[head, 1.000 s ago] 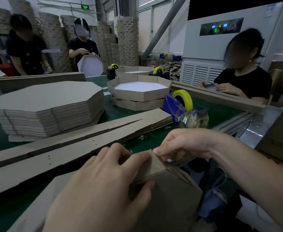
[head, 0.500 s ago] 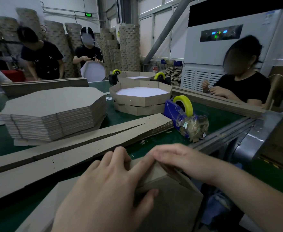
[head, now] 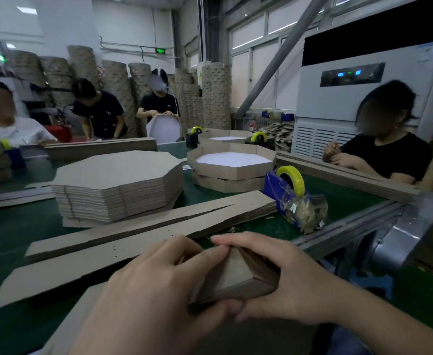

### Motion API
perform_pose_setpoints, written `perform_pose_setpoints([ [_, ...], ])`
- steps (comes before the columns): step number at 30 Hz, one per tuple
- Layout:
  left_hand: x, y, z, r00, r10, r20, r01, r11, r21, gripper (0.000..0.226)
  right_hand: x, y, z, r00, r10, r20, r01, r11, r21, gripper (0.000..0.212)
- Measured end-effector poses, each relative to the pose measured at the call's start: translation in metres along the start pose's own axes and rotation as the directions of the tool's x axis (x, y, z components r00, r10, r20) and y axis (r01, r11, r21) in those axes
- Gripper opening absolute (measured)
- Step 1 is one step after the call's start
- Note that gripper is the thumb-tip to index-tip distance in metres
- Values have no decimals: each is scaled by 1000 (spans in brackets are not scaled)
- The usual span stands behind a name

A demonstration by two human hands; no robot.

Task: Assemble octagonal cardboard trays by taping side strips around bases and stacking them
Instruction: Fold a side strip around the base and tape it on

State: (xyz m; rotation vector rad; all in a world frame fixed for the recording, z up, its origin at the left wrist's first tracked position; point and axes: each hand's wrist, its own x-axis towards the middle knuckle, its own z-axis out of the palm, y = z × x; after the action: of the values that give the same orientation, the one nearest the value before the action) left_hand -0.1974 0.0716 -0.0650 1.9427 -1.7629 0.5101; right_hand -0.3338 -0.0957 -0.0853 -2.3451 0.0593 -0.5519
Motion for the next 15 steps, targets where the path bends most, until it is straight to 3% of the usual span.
perform_pose_setpoints([
  [6, 9, 19, -66, 981, 48, -190, -63, 995, -75, 58, 4, -80, -45, 982, -186, -46, 173, 964, -200, 80],
  [15, 43, 29, -136, 855, 258, -450, -219, 966, 138, 58, 30, -177, -115, 917, -398, -34, 318, 779, -541, 78],
])
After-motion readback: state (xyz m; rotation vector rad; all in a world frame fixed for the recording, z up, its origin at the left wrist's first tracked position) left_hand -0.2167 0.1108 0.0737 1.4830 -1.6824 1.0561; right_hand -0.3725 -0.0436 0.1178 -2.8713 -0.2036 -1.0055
